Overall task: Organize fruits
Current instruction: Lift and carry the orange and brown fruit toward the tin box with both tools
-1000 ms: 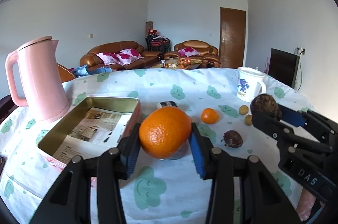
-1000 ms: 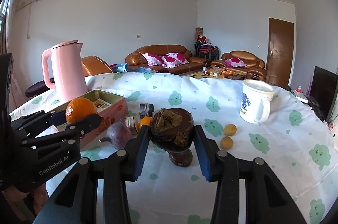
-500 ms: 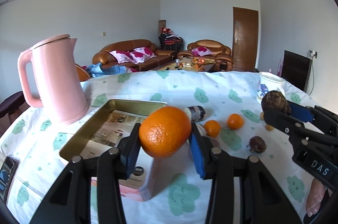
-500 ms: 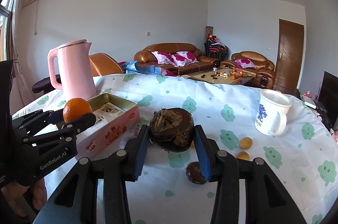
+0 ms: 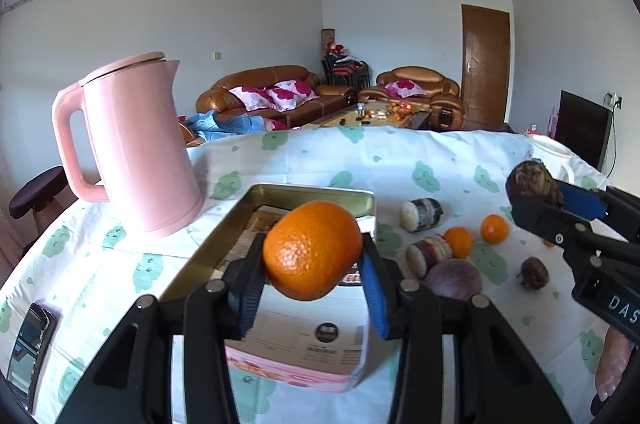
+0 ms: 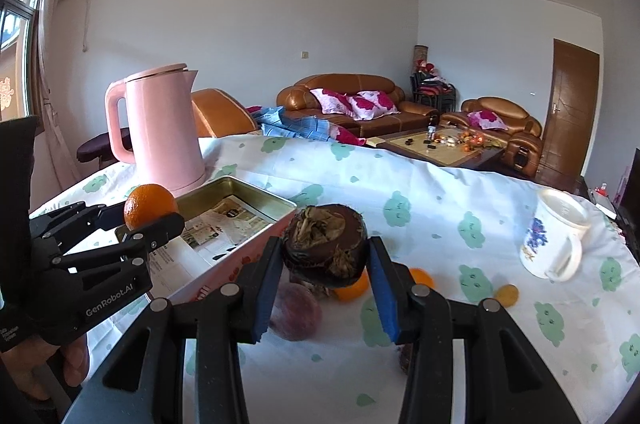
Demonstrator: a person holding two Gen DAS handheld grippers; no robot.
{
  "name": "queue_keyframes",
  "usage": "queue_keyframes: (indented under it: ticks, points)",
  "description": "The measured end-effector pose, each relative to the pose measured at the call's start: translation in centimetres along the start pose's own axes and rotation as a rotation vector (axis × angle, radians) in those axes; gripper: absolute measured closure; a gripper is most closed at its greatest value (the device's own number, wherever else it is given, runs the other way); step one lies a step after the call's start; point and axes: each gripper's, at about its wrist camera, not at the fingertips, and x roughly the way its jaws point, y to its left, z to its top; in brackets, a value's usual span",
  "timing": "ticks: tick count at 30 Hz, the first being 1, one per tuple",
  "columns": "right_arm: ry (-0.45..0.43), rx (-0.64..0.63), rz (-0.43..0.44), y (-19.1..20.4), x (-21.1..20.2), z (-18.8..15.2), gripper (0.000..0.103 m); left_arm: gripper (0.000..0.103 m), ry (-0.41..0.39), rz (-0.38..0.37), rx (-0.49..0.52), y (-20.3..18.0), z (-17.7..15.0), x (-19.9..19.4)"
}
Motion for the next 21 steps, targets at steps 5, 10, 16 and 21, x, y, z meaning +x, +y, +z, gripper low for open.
queue_keyframes:
  ticks: [5, 10, 16, 21]
  points:
    - [0.02, -0.004, 0.032, 0.7, 1.5, 1.0, 0.059, 0.058, 0.013, 0.012, 0.005, 1.0, 0.3, 0.8]
    - [0.031, -0.021, 0.054, 1.7, 2.9, 2.1, 0.058, 0.058, 0.023, 0.032, 0.01, 1.9, 0.6, 1.4]
    - [0.047, -0.033, 0.083, 2.9, 4.4, 3.0, 0.058, 0.058, 0.039, 0.048, 0.012, 3.1, 1.0, 2.3]
    - [0.05, -0.035, 0.098, 3.5, 5.2, 3.4, 0.058, 0.058, 0.043, 0.062, 0.012, 3.7, 1.3, 2.9]
